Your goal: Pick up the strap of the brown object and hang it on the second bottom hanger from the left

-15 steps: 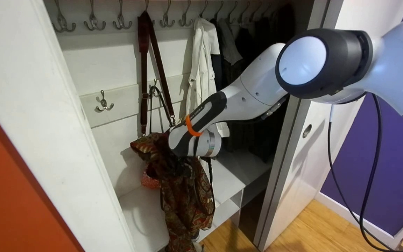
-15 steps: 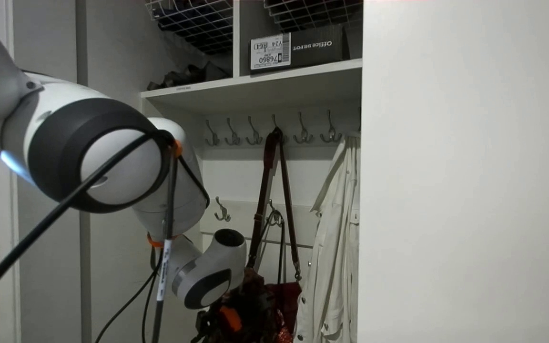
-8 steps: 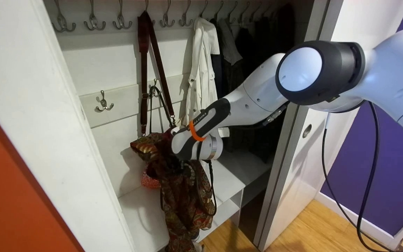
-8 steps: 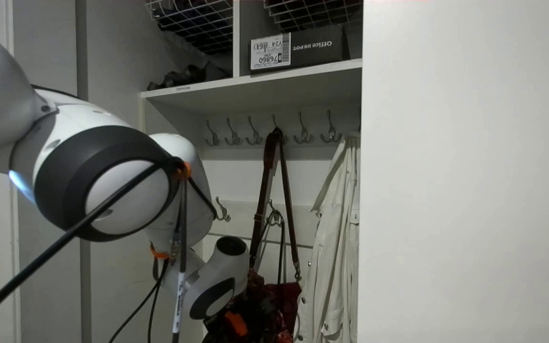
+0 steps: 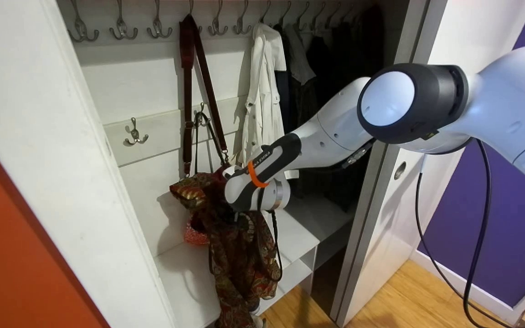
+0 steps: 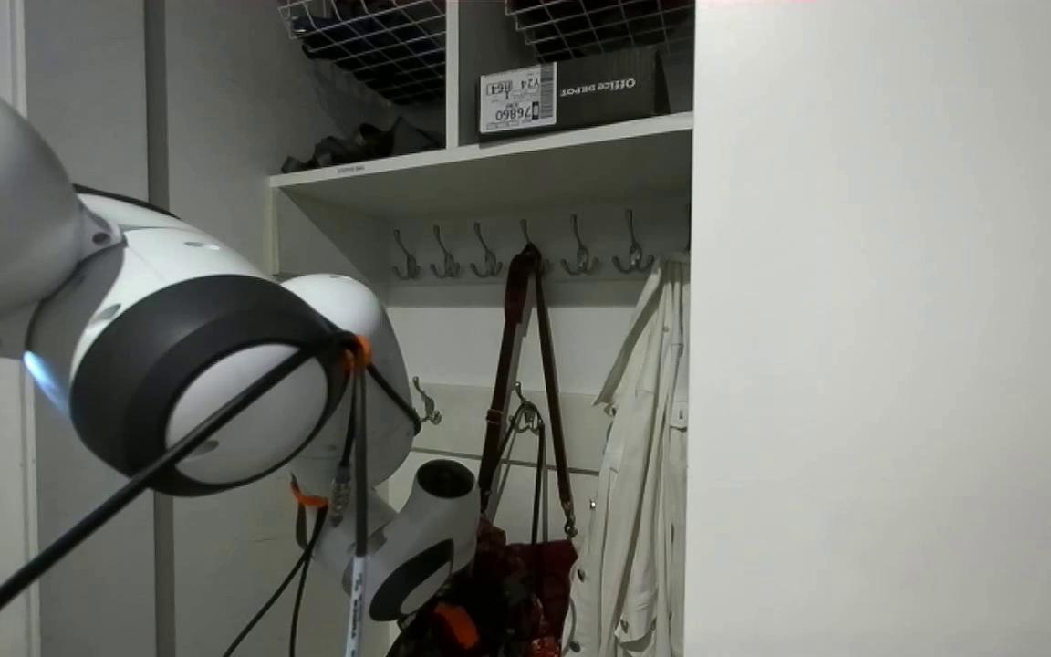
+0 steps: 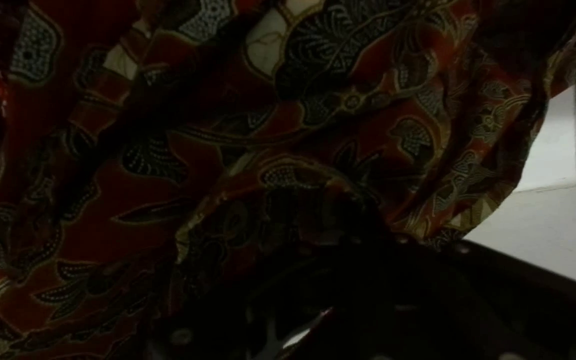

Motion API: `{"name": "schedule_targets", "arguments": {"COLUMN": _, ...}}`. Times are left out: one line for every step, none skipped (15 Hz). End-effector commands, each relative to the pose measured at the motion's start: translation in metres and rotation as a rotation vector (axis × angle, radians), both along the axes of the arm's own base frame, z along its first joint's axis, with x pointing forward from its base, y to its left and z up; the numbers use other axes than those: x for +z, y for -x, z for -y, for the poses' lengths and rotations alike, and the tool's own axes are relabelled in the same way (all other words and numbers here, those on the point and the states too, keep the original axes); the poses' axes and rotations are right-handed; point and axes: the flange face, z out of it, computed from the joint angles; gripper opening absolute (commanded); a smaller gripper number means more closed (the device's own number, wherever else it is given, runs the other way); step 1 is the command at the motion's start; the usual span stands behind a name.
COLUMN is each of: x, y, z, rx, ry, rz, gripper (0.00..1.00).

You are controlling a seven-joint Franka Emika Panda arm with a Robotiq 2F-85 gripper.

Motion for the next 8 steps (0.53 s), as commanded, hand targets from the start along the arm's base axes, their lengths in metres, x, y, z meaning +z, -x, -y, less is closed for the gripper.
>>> {"name": "schedule_targets", "arguments": {"x": 0.016, "y": -0.006, "z": -0.003, "rx": -0.015, "ry": -0.021, "rz": 0.052, "gripper": 0.01}}
{"name": "schedule_targets", "arguments": {"x": 0.026, "y": -0.007, "z": -0.006, "rx": -0.022, "ry": -0.018, "rz": 0.069, "gripper": 0.01}}
{"name": "schedule_targets", "arguments": {"x": 0.037, "y": -0.007, "z": -0.008, "rx": -0.036, "ry": -0.023, "rz": 0.086, "gripper": 0.01}}
{"name": "schedule_targets", "arguments": {"x": 0.048, "y": -0.009, "z": -0.010, "rx": -0.050, "ry": -0.033, "rz": 0.105, "gripper": 0.01}}
{"name": "schedule_targets", "arguments": {"x": 0.060, "y": -0.010, "z": -0.011, "rx": -0.068, "ry": -0.037, "rz": 0.126, "gripper": 0.01}}
{"name": "schedule_targets", "arguments": {"x": 0.072, "y": -0.012, "z": -0.011, "rx": -0.085, "ry": -0.034, "rz": 0.147, "gripper": 0.01}}
{"name": "schedule_targets", "arguments": {"x": 0.085, "y": -0.013, "z": -0.011, "rx": -0.105, "ry": -0.034, "rz": 0.167, "gripper": 0.01}}
{"name": "schedule_targets", "arguments": {"x": 0.097, "y": -0.015, "z": -0.008, "rx": -0.132, "ry": -0.028, "rz": 0.193, "gripper": 0.01}}
